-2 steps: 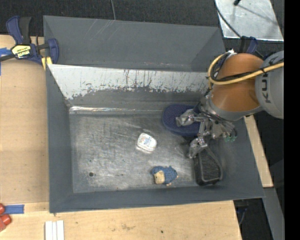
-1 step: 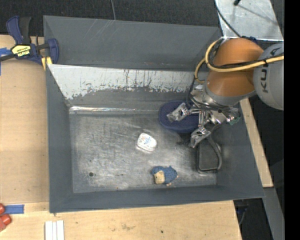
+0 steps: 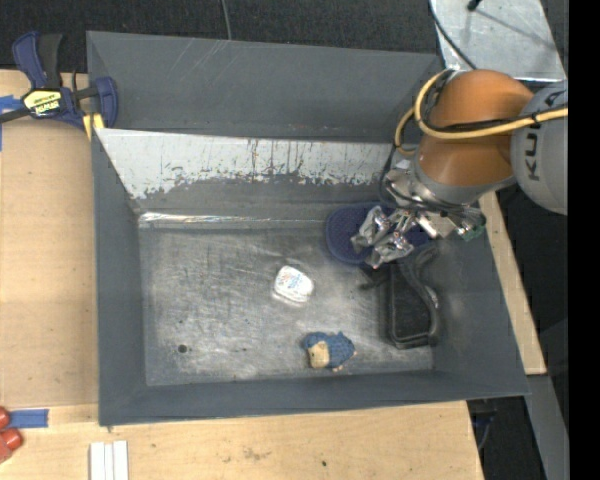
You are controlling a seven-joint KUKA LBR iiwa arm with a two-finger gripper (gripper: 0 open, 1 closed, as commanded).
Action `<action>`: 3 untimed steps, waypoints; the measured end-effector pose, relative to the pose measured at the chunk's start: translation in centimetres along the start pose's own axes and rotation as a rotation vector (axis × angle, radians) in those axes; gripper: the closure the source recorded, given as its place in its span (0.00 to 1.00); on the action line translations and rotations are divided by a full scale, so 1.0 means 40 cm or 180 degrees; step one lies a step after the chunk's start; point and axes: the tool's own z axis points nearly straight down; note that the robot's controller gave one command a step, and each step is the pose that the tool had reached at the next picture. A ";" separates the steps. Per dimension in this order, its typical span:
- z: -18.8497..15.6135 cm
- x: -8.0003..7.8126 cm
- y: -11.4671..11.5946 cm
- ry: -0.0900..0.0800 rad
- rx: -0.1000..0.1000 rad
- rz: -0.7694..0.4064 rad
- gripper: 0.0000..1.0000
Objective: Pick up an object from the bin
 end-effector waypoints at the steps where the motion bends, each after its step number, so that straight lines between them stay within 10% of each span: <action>1: -0.289 0.071 -0.060 0.0020 0.0035 -0.0468 1.00; 2: -0.277 0.072 -0.055 0.0035 0.0008 -0.0466 0.00; 3: -0.068 0.038 0.022 -0.0005 0.0032 0.0073 0.00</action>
Offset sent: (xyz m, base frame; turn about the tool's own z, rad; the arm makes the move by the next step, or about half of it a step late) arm -0.0136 -0.0349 0.1094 -0.1503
